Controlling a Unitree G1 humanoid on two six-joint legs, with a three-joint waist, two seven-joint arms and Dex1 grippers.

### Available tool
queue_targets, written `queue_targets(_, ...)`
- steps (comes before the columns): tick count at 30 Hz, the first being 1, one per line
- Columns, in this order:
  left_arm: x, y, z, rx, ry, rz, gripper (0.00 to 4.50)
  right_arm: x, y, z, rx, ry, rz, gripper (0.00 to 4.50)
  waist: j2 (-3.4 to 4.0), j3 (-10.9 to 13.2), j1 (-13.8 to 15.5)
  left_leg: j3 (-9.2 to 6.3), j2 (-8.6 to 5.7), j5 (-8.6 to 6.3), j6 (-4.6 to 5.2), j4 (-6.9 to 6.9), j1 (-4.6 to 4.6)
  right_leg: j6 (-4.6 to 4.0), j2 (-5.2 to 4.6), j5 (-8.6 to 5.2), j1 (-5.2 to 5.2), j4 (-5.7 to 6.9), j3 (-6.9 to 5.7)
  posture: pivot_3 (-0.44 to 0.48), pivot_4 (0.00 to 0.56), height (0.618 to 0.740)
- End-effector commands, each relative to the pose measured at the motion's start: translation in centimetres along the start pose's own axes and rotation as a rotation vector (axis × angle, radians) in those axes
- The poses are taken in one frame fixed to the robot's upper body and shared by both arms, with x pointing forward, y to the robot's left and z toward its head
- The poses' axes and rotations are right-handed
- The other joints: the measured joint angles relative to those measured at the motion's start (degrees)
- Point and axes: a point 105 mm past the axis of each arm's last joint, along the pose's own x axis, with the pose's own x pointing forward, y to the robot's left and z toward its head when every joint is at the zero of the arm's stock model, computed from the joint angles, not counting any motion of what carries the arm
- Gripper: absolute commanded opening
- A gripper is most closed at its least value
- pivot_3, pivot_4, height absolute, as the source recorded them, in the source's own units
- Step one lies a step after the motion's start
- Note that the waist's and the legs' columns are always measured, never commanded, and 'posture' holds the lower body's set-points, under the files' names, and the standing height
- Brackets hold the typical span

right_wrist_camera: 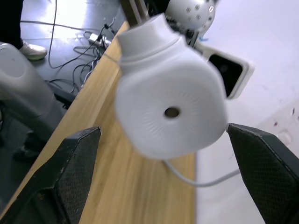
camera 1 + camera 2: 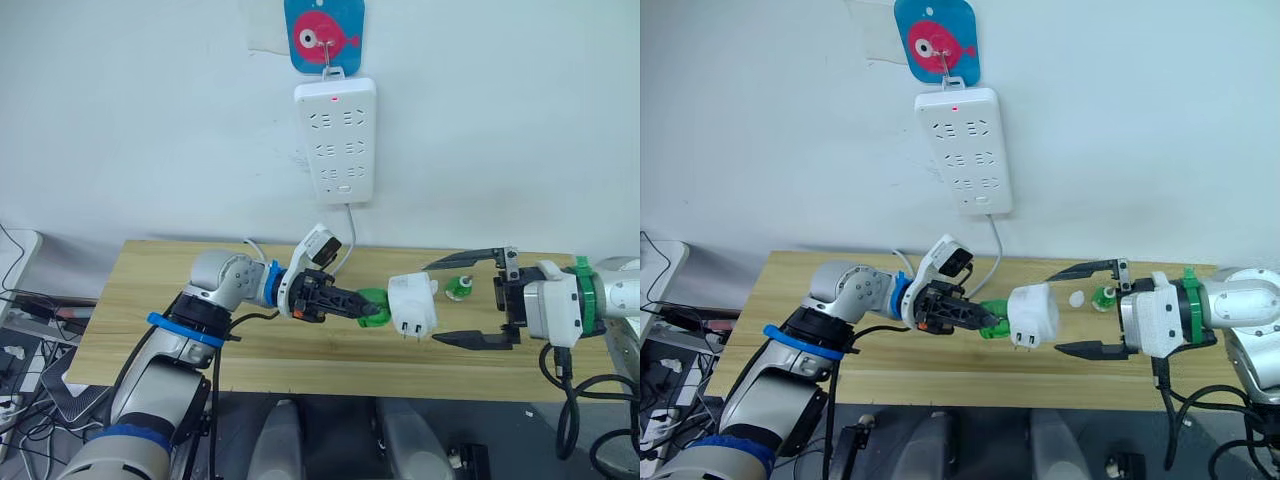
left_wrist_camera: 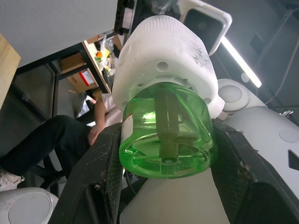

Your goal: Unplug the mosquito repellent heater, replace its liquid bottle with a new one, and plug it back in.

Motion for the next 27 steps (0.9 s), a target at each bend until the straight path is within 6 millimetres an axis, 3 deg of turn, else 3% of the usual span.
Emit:
queue_targets(1,0.4,-0.8,-0.1,0.022,0.024,-0.044,2.26,0.4,-0.1,1.1,-0.079,-0.033,0.015,4.49,0.00,0.00,0.00,0.00,0.00,0.00,0.00,0.00,0.00,0.00,0.00,0.00,0.00,0.00,0.00,-0.089,0.237,0.740)
queue_targets(11,0.7,-0.8,-0.4,0.026,0.056,-0.065,2.26,1.9,0.6,1.6,-0.221,-0.060,0.097,4.49,0.00,0.00,-0.08,-0.01,0.01,-0.01,0.02,0.01,0.00,0.00,0.00,0.00,0.00,0.02,-0.01,-0.102,0.242,0.740)
queue_targets(14,0.7,-0.8,-0.5,0.024,0.061,-0.067,2.26,2.1,0.5,1.6,-0.219,-0.070,0.102,3.94,0.00,0.00,-0.10,0.00,0.00,-0.01,0.02,0.01,0.00,0.00,0.00,0.00,0.00,0.02,0.00,-0.103,0.244,0.740)
queue_targets(17,0.6,-0.9,-0.6,0.024,0.063,-0.070,2.26,2.0,0.5,1.6,-0.215,-0.067,0.110,3.02,0.00,0.00,-0.14,0.00,0.01,-0.01,0.02,0.01,0.01,0.00,0.00,0.00,0.00,0.03,0.00,-0.102,0.243,0.740)
queue_targets(21,0.6,-0.9,-0.6,0.028,0.067,-0.073,2.26,1.9,0.5,1.4,-0.213,-0.063,0.110,3.00,0.00,0.00,-0.12,-0.01,0.01,-0.04,0.08,0.01,0.00,0.00,0.00,0.00,0.00,0.03,-0.01,-0.101,0.242,0.740)
queue_targets(27,0.2,-0.5,-0.5,0.058,0.062,-0.049,4.21,1.6,0.3,1.2,-0.215,-0.046,0.099,3.00,0.00,0.00,-0.13,-0.02,0.01,-0.05,0.09,0.01,0.00,-0.01,0.00,0.00,0.00,0.03,-0.01,-0.095,0.241,0.740)
